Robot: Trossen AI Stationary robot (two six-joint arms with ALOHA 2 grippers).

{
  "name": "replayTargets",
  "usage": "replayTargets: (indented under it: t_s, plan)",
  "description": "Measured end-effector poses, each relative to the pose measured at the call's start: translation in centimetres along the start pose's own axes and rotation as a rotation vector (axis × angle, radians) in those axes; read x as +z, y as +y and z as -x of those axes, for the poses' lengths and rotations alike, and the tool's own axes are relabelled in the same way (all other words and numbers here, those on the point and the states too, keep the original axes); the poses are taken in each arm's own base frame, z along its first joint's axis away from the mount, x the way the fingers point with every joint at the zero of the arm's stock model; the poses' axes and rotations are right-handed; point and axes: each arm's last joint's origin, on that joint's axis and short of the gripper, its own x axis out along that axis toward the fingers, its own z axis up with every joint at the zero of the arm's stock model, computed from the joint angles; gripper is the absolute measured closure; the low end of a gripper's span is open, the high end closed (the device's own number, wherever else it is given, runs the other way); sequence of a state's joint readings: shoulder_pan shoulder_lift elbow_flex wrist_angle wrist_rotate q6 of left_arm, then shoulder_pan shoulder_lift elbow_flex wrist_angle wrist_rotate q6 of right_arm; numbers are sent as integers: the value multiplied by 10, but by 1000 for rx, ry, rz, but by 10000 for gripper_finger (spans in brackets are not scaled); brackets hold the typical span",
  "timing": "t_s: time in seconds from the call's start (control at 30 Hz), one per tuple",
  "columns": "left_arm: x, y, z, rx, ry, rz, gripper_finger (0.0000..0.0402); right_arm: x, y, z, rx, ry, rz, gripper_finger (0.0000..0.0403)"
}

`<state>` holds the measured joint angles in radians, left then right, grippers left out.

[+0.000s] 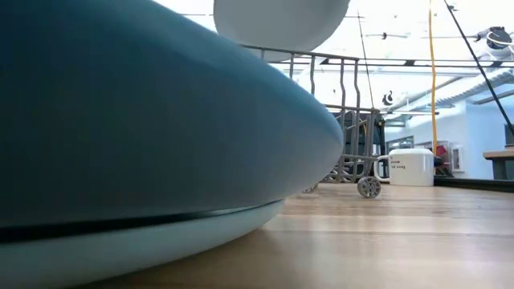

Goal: Sort dishes
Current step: Put the large gray plate into the dish rack

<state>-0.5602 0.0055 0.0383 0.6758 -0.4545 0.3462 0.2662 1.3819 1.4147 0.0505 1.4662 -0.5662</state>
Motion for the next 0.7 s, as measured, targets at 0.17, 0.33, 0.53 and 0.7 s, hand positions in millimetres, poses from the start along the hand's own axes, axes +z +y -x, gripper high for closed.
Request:
replayTargets:
  t_s: [0.17, 0.33, 0.53, 0.7]
  plan:
    - [0, 0, 0, 6, 5, 21, 400, -1, -2, -11, -35, 18, 28, 402]
    - [2, 2, -3, 79, 74, 52, 398, -2, -3, -17, -46, 24, 54, 402]
    - [21, 3, -17, 118, 134, 16, 357, -5, -4, -35, 3, -6, 130, 402]
    - [41, 4, -31, 119, 159, -71, 321, -14, -8, -68, 70, -20, 225, 402]
